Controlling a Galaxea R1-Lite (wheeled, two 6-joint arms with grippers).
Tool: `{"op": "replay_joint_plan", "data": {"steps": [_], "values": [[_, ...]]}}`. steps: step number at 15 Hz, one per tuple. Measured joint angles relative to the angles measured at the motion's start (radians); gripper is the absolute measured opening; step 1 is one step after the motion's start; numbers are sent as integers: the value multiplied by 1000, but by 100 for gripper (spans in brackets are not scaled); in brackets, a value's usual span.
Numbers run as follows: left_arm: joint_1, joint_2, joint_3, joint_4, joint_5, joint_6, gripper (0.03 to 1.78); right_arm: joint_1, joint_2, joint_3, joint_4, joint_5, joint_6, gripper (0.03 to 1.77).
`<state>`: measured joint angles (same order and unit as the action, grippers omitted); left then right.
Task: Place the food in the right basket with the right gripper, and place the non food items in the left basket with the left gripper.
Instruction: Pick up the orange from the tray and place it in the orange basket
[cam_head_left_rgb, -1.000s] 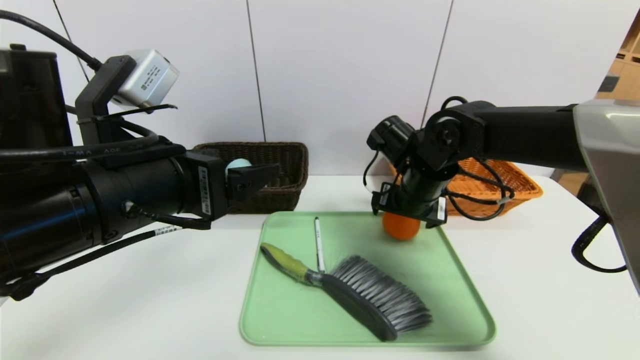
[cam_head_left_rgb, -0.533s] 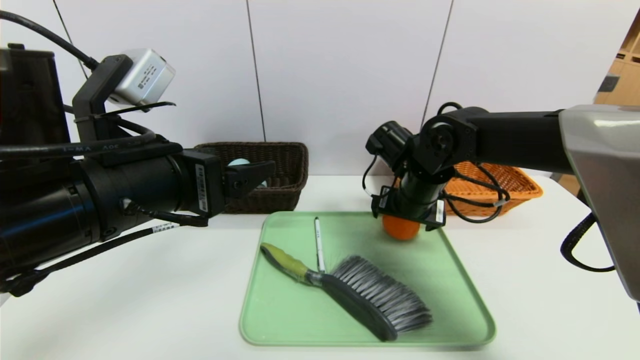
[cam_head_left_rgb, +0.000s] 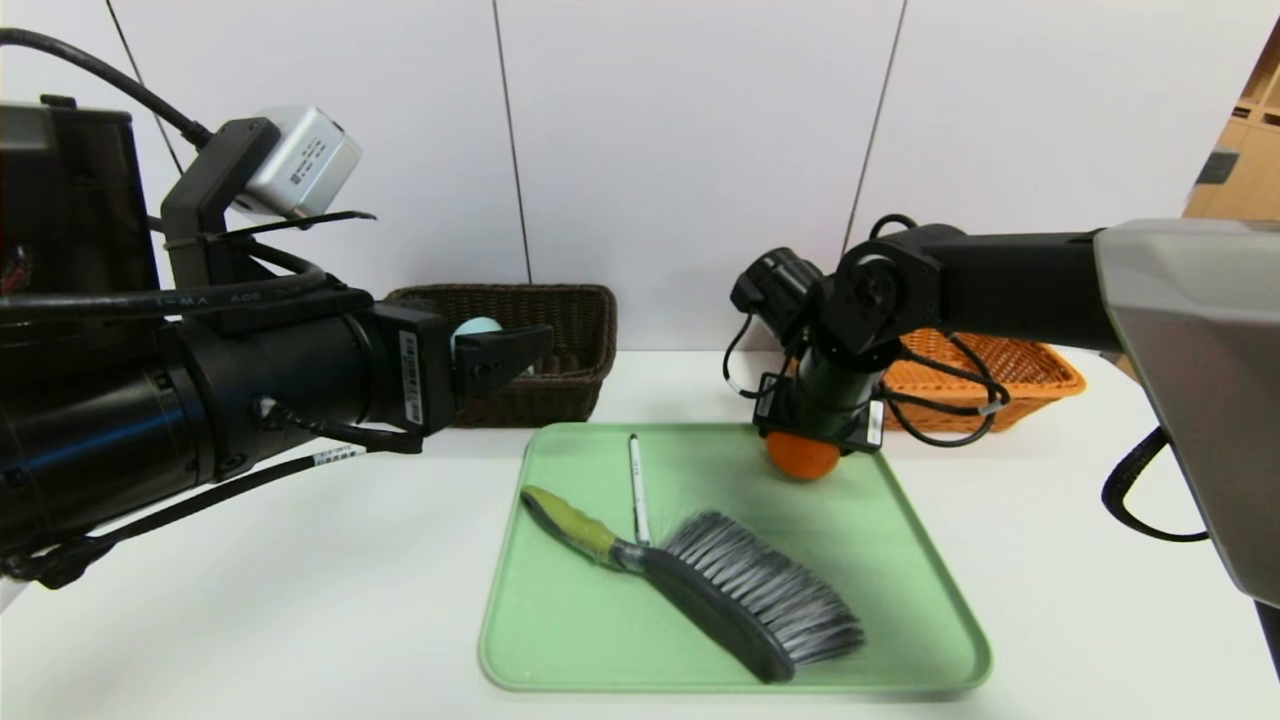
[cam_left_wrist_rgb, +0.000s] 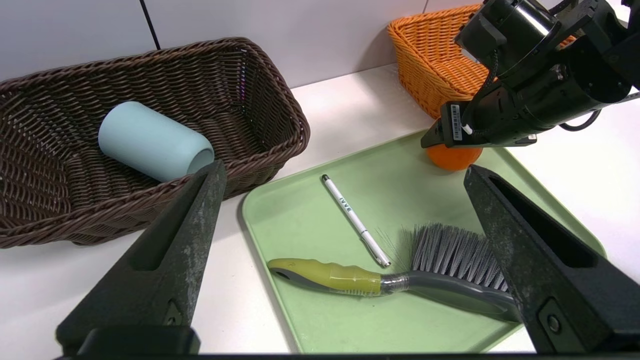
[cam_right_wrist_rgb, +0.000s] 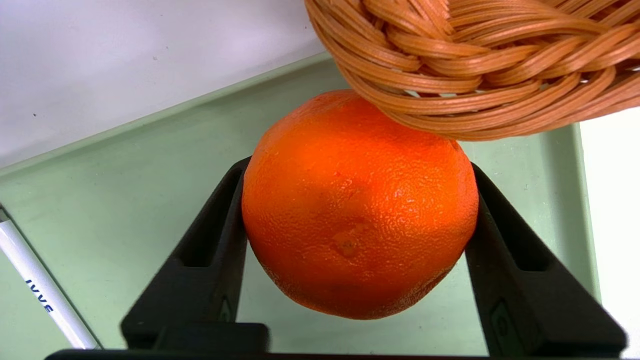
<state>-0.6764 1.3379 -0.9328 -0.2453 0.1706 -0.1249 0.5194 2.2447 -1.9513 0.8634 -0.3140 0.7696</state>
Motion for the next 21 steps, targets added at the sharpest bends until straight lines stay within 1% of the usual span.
{"op": "replay_joint_plan", "data": {"steps": [1, 5, 9, 12, 14, 15, 16, 18, 21], "values": [[0, 3, 0, 0, 0, 0, 169, -1, 1, 0, -3, -1, -2, 117], [0, 10, -1, 0, 0, -1, 169, -1, -3, 0, -6, 0, -2, 115], [1, 13, 0, 0, 5, -3, 169, 59, -54, 0, -6, 10, -14, 115], [16, 13, 7, 6, 6, -13, 169, 114, -124, 0, -30, 12, -55, 115], [21, 11, 12, 10, 8, -13, 169, 140, -176, 0, -82, 13, -85, 114], [22, 11, 16, 13, 9, -12, 169, 147, -203, 0, -113, 13, -113, 114], [23, 10, 21, 14, 12, -11, 169, 146, -224, 0, -145, 6, -138, 114], [23, 9, 32, 15, 15, -7, 169, 120, -254, 0, -219, -13, -161, 114], [23, 6, 39, 17, 21, -1, 169, 44, -286, -1, -237, -39, -182, 114]]}}
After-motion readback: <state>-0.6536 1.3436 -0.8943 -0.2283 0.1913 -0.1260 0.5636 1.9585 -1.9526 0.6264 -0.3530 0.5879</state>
